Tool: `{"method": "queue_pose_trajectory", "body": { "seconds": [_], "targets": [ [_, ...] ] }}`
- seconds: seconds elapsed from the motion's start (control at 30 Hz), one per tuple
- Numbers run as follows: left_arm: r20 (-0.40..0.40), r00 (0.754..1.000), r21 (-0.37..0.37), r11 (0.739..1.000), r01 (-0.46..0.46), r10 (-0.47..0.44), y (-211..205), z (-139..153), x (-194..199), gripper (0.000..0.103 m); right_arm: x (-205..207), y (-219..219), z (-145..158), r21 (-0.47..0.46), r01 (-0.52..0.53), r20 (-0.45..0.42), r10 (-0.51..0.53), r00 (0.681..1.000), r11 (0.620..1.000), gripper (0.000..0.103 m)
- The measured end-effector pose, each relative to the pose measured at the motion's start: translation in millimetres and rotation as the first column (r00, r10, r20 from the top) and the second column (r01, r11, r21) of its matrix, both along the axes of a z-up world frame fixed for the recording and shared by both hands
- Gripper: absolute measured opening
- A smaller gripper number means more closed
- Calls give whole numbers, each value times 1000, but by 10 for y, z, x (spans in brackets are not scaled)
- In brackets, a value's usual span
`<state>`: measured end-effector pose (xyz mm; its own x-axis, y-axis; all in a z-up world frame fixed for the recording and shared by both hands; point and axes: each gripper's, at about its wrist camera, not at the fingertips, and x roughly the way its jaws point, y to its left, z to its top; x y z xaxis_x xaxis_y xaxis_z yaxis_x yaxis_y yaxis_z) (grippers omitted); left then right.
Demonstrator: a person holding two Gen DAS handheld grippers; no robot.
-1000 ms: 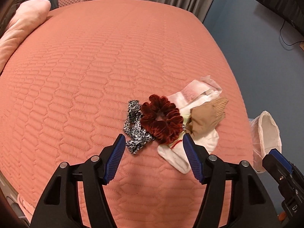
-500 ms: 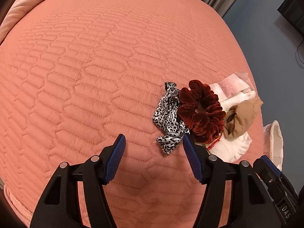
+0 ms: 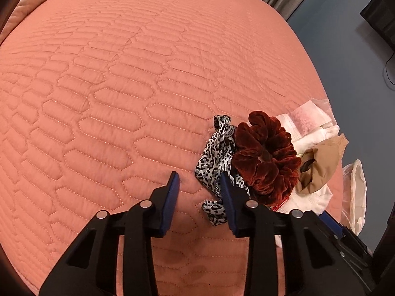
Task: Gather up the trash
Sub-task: 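Grasp the leopard-print scrunchie with the left tool while the right tool grasps a white sock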
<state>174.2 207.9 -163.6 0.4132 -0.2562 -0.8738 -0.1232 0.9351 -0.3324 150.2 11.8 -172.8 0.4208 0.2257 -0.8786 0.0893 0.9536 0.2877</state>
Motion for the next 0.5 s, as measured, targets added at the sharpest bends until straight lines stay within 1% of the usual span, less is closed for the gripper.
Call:
{"method": "queue_pose_trajectory", "body": {
  "seconds": [0.03,0.07,0.1,0.13,0.17,0.23,0.37,0.5],
  "targets": [
    [2,1000,-6,1000,6,-6,6,2,19,20,0,7,-13,3,-2,-3,2,1000,1000,35],
    [1,1000,-13,1000,15,-15,10,-1,24,15,-1,15,-21,7,-4,-4,4,1000,1000,27],
    [0,1000,-15,1000,19,-19,3,-3,43,13,-7,17,-31,10,-11,-5,11,1000,1000,22],
    [3,1000,-14,1000,20,-20,3,4,45,10,-7,33,-27,9,-17,-6,17,1000,1000,9],
    [8,1000,-12,1000,21,-21,-5,21,37,8,-9,42,-13,8,-24,-3,24,1000,1000,7],
    [16,1000,-9,1000,22,-22,17,62,-2,5,-37,39,30,14,-30,12,30,999,999,6],
    [54,998,-11,1000,16,-15,16,236,-73,4,-107,55,247,23,-40,64,38,997,999,6],
    [114,993,-12,1000,22,-21,-15,490,-129,3,-207,65,523,14,-57,131,54,990,998,5]
  ]
}}
